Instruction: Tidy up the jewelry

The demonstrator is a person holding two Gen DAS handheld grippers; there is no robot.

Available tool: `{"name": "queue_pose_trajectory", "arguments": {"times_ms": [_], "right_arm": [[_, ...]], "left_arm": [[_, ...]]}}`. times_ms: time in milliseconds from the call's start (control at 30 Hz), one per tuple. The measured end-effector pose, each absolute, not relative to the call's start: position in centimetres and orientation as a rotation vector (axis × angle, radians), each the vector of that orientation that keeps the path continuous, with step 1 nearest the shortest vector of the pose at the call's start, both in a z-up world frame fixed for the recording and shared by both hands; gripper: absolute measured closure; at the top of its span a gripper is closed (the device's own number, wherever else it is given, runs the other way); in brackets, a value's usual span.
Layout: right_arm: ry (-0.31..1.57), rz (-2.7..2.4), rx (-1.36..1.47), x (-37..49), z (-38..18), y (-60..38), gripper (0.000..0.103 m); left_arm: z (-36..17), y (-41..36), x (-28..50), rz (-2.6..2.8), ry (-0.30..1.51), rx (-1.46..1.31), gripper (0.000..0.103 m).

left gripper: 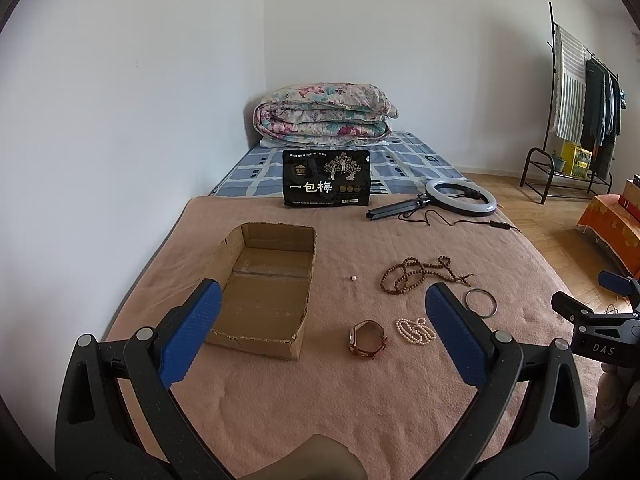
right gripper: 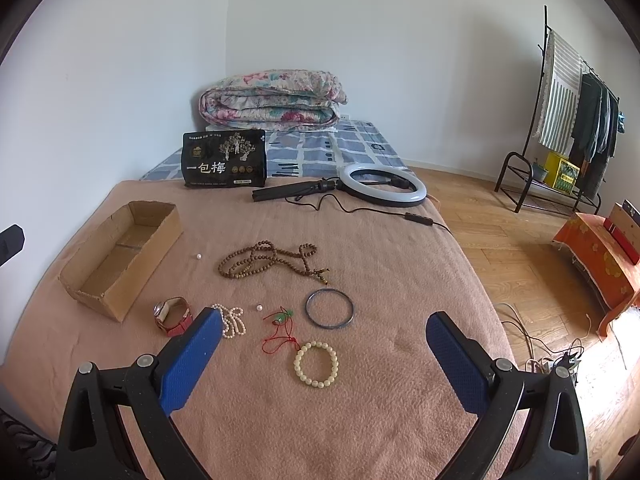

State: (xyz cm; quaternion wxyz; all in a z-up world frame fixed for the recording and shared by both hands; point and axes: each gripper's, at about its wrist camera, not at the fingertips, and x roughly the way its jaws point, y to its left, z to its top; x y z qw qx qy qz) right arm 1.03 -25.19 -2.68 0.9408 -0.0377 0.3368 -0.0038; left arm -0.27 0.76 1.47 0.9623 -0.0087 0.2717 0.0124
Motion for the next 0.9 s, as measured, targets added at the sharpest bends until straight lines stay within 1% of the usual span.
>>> {"name": "queue_pose_trajectory", "arguments": {"times_ms": [900], "right_arm": [[0.708,-0.008,-0.073,1.47,-3.14,-24.99,0.000]], "left_arm": [[1.71,1.07,-0.45,0.025,0.557,-0.017,0.000]]}}
